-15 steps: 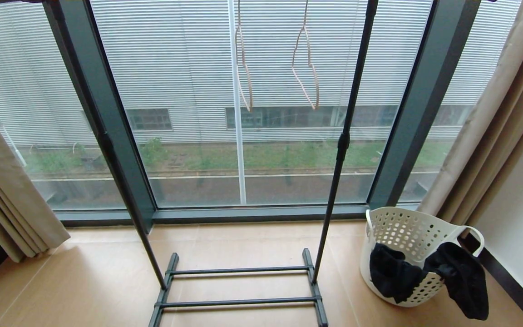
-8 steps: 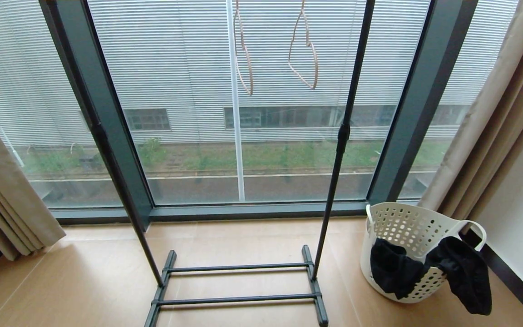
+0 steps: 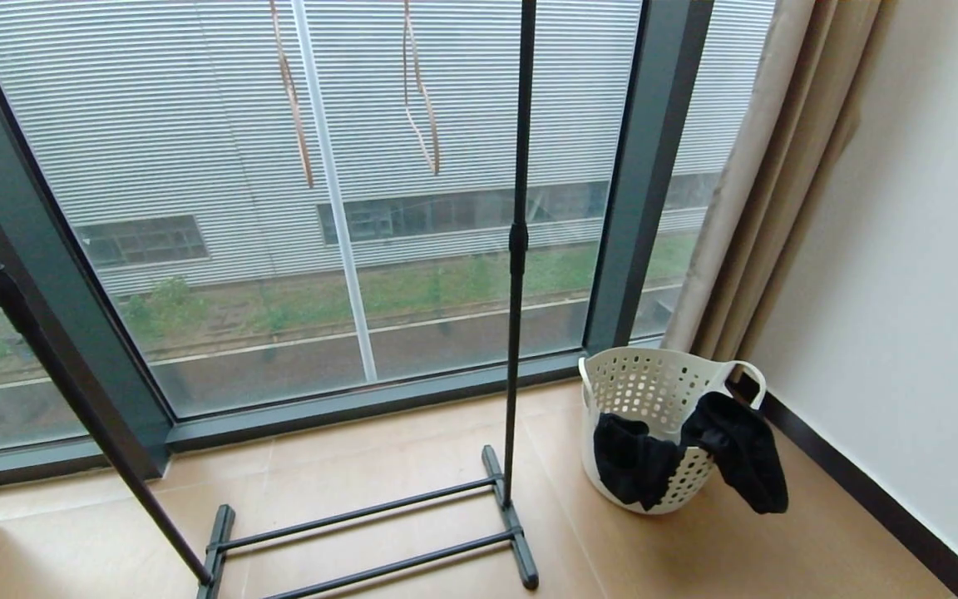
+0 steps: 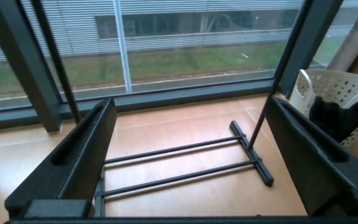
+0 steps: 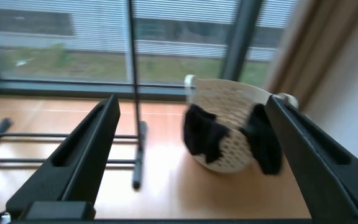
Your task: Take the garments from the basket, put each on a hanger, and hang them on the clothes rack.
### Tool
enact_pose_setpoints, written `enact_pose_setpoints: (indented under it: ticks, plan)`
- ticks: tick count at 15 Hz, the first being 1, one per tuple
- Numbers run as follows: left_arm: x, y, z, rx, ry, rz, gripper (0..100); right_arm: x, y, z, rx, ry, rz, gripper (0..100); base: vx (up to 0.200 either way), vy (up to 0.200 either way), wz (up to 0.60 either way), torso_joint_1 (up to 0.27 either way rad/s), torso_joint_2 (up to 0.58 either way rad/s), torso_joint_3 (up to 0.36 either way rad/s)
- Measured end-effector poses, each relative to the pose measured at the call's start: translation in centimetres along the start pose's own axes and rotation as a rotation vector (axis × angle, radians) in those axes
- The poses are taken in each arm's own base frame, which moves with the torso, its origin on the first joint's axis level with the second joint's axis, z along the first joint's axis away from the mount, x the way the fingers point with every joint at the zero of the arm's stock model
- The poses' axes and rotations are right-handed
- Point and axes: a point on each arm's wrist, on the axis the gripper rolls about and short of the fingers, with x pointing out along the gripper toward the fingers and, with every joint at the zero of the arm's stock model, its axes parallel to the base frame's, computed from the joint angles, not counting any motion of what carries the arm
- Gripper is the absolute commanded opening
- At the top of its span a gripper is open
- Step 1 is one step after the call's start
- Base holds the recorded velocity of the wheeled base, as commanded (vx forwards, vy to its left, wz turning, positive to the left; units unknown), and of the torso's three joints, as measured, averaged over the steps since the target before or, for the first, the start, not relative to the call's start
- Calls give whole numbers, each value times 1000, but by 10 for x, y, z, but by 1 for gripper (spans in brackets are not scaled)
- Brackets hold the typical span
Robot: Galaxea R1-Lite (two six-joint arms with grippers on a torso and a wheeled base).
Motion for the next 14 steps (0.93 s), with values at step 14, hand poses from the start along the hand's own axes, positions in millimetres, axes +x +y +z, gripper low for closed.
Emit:
enact_pose_setpoints:
  ticks: [14]
  plan:
    - [0,0,0,0,0,0,100,0,0,0,0,-1,0,100,57,-143,0,1,1,4]
